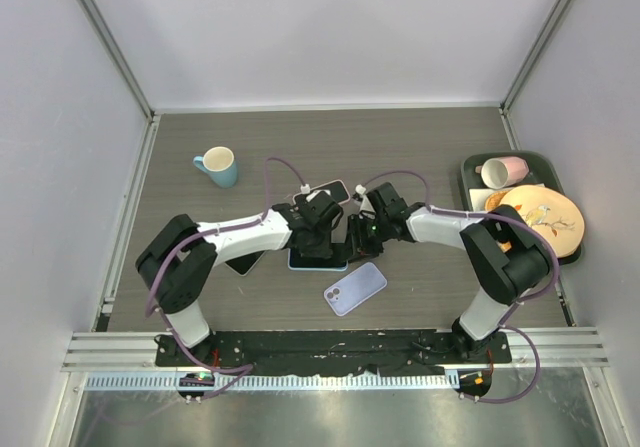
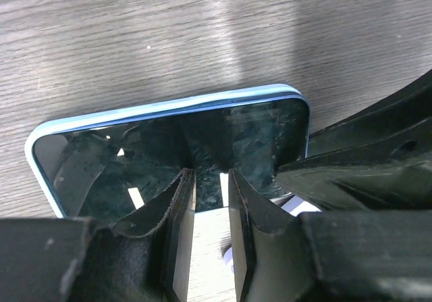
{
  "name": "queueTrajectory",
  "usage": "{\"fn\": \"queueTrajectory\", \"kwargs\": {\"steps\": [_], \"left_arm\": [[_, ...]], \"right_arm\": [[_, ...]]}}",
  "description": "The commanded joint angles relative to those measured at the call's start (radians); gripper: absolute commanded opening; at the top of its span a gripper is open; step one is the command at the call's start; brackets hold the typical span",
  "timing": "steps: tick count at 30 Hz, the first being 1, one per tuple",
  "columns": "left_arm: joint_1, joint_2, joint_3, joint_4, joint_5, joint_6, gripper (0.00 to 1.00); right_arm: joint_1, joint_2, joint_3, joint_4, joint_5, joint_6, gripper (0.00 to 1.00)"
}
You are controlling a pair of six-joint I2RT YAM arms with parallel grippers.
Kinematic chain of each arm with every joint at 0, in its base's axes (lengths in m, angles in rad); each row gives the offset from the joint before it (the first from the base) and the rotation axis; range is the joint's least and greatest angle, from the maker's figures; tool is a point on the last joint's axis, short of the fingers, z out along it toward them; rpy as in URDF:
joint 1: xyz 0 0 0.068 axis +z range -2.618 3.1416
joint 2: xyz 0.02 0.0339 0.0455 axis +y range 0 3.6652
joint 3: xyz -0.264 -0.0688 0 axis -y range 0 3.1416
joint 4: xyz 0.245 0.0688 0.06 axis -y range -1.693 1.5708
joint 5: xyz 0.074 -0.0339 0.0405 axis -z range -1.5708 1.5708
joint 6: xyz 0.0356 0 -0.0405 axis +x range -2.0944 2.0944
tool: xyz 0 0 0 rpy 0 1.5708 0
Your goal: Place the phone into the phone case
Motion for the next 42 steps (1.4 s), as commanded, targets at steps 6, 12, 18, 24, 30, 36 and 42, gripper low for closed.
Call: {"fn": "queueTrajectory", "kwargs": {"steps": [6, 12, 18, 24, 30, 36, 42], "left_arm": [[-0.006, 0.082, 0.022, -0.069, 0.009, -0.015, 0.26], [-0.008, 0.093, 0.04, -0.08, 0.021, -0.021, 0.26], [-0.009, 0.093, 0.045, -0.083, 0.015, -0.021, 0.26], [-0.009, 0.087, 0.046, -0.095, 0.002, -0.018, 0.25], [-0.009, 0.068, 0.045, -0.102, -0.018, -0.018, 0.23], [-0.009, 0.056, 0.037, -0.102, -0.029, -0.013, 0.22], [-0.009, 0.062, 0.045, -0.109, -0.044, 0.005, 0.16]], "right_arm": [[0.019, 0.106, 0.037, -0.149, 0.261, -0.064, 0.24], [0.068, 0.157, 0.091, -0.236, 0.439, -0.075, 0.22], [0.117, 0.198, 0.121, -0.302, 0.626, -0.049, 0.24], [0.142, 0.234, 0.154, -0.361, 0.691, -0.043, 0.27], [0.144, 0.237, 0.18, -0.39, 0.719, -0.052, 0.32], [0.125, 0.128, 0.134, -0.281, 0.472, -0.075, 0.51], [0.01, 0.004, 0.042, -0.134, 0.22, -0.044, 0.59]]}}
